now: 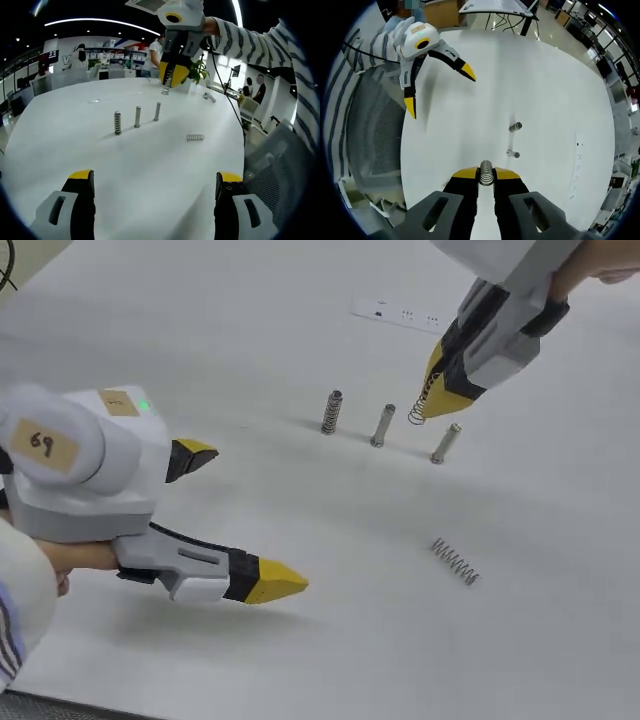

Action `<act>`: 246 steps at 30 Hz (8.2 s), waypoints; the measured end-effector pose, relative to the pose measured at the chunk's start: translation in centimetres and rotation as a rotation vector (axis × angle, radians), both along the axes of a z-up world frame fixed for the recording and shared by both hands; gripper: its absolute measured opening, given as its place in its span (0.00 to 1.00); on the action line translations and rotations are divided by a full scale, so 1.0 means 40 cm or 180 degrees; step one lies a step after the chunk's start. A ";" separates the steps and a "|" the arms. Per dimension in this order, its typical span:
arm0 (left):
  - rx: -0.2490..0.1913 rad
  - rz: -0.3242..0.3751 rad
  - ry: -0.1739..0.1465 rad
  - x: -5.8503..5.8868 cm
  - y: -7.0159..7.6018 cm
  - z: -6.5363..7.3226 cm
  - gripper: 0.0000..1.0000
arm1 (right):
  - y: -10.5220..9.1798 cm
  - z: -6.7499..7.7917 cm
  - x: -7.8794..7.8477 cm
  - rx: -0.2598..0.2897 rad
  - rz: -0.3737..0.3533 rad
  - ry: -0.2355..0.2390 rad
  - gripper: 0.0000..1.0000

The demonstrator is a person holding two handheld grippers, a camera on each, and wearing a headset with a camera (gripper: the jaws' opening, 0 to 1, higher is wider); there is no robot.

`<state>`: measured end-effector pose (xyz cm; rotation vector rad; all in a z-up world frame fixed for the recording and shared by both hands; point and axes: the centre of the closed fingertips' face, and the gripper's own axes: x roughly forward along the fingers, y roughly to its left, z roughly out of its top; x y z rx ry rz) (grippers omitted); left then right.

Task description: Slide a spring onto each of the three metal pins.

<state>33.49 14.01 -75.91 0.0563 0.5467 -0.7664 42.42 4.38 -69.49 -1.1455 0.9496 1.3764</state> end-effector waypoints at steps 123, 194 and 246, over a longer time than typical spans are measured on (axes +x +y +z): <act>0.0017 0.0046 0.0036 0.006 0.000 0.021 0.96 | 0.014 -0.253 0.168 -0.0495 0.0186 -0.0256 0.32; 0.0010 -0.0103 0.0213 -0.047 0.005 0.032 0.95 | -0.158 -0.101 -0.171 0.2531 -0.2188 -0.0399 0.84; 0.0202 -0.0984 0.0112 0.066 -0.148 0.052 0.80 | -0.206 -0.141 -0.266 0.2576 -0.2714 -0.0360 0.98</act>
